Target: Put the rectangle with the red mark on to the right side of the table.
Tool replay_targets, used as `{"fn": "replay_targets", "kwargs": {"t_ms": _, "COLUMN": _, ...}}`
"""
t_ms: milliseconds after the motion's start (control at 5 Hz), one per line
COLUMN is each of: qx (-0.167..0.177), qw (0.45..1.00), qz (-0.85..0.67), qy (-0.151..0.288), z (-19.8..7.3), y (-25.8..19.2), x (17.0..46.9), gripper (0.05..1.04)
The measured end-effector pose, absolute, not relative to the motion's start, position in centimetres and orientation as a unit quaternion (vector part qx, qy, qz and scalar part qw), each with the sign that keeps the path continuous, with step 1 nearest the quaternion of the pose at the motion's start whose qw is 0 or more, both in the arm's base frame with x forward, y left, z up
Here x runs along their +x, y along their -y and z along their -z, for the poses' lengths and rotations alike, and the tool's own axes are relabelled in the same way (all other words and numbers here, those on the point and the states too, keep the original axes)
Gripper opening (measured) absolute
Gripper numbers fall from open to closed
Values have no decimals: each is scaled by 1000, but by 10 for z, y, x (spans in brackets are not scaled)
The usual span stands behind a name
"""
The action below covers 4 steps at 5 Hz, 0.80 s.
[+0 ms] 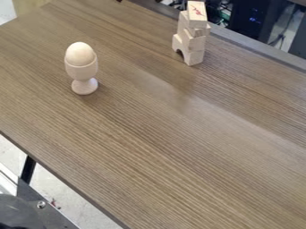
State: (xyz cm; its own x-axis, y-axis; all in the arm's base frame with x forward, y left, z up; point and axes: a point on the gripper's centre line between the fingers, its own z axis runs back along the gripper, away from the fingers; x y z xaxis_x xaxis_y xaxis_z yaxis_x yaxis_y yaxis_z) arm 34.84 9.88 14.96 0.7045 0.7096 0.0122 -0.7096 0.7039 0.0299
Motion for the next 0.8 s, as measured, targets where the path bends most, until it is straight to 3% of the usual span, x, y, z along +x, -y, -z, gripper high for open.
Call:
{"fn": "replay_targets", "kwargs": {"t_ms": 400, "qx": -2, "qw": 925, "qz": -378, "qy": -34, "z": -135, "y": -89, "x": 351, "gripper": 1000}}
{"fn": "replay_targets", "kwargs": {"t_ms": 800, "qx": -25, "qw": 941, "qz": -337, "qy": -20, "z": -143, "y": -60, "x": 381, "gripper": 1000}}
